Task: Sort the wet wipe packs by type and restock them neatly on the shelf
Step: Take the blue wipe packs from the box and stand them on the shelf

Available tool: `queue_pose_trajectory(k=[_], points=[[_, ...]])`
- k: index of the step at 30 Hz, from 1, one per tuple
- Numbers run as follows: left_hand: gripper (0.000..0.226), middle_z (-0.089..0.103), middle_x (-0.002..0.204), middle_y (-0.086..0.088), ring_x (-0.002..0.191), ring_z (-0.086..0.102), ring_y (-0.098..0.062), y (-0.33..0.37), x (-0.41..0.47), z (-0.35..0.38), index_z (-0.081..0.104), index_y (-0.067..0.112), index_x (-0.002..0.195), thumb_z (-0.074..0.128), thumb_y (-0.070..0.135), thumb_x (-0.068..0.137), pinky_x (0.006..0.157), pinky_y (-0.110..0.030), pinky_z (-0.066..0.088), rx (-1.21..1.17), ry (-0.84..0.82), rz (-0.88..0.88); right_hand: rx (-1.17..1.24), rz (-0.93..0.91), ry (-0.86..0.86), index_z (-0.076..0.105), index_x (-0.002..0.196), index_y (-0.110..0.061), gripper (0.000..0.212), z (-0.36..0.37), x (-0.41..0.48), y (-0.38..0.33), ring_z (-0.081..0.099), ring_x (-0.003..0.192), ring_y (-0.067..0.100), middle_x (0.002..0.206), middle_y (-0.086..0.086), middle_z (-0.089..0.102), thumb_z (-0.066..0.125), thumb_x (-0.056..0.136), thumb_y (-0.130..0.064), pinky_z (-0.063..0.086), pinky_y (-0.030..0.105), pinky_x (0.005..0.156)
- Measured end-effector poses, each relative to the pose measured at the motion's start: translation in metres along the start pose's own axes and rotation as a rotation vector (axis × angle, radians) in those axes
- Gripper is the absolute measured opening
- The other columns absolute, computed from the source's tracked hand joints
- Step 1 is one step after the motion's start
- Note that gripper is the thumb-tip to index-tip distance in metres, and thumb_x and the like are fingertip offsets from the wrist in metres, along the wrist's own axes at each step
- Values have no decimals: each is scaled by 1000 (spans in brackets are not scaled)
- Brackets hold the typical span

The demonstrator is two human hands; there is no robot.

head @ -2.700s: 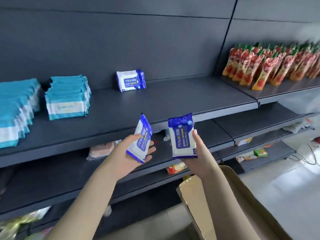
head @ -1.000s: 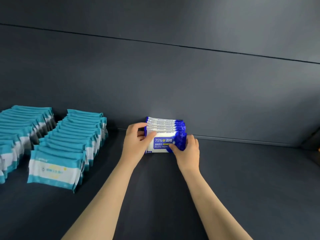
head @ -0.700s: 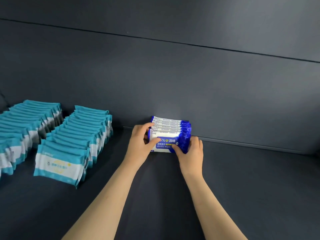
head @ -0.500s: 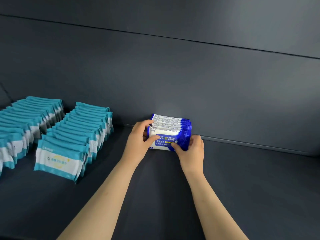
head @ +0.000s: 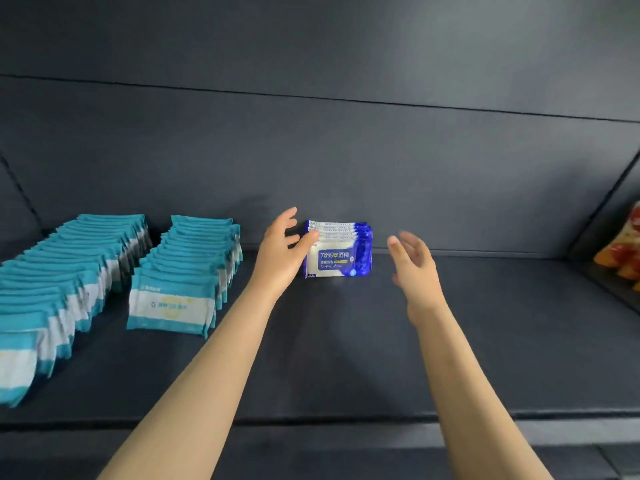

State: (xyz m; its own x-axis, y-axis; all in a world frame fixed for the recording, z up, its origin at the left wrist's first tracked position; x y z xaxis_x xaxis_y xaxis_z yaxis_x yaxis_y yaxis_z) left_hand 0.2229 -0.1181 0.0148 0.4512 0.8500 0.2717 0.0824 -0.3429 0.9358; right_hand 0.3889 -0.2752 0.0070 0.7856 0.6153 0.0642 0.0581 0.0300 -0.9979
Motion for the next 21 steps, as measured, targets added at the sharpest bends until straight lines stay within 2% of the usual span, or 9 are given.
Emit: queue_pose_trajectory(k=[2, 5, 10, 12, 15, 21], points=[[54, 48, 138, 11, 105, 59, 5, 14, -28, -8, 42, 31, 143, 64, 35, 94, 72, -8, 45, -110, -51, -13, 42, -7, 46, 51, 138, -32, 44, -8, -34, -13, 51, 123, 2, 137, -15, 52, 58, 96, -44, 43, 37, 108], [44, 52, 133, 15, 93, 60, 17, 24, -83, -23, 46, 36, 137, 61, 34, 95, 82, -16, 51, -247, -164, -27, 97, -14, 137, 53, 134, -36, 37, -18, -101, -16, 50, 126, 6, 135, -16, 54, 54, 98, -45, 44, 36, 104], [36, 58, 131, 14, 115, 60, -6, 4, -183, -32, 53, 39, 129, 61, 39, 95, 97, -32, 52, -298, -400, -145, 165, 48, 305, 56, 130, -35, 32, -42, -216, 22, 53, 126, 14, 135, -10, 57, 50, 100, -44, 47, 38, 102], [30, 61, 129, 15, 118, 59, -5, -5, -221, -31, 58, 37, 125, 61, 38, 95, 103, -33, 48, -275, -479, -169, 165, 98, 357, 54, 132, -34, 35, -55, -259, 46, 54, 126, 16, 132, -11, 57, 50, 100, -47, 47, 37, 103], [27, 64, 125, 18, 117, 60, -5, -20, -272, -23, 61, 35, 123, 60, 36, 96, 98, -31, 51, -270, -577, -228, 108, 182, 445, 47, 141, -32, 47, -80, -323, 87, 48, 131, 18, 140, -10, 51, 47, 98, -53, 43, 35, 104], [33, 59, 123, 22, 118, 57, -5, -49, -365, 25, 58, 33, 130, 58, 38, 97, 101, -32, 49, -175, -788, -356, 122, 374, 665, 41, 144, -26, 52, -141, -443, 159, 40, 138, 28, 151, 2, 43, 45, 99, -51, 36, 51, 114]])
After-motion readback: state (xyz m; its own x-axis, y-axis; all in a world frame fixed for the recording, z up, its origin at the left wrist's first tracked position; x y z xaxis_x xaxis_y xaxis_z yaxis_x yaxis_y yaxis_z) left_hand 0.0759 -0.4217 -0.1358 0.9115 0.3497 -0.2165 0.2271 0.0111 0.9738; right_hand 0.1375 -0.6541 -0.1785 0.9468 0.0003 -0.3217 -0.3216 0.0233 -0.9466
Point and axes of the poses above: each hand's wrist, its own x-axis towards the middle knuckle, its own z-axis out of the palm, y = z × x, the point moved 4 cm from there along x, towards the middle knuckle
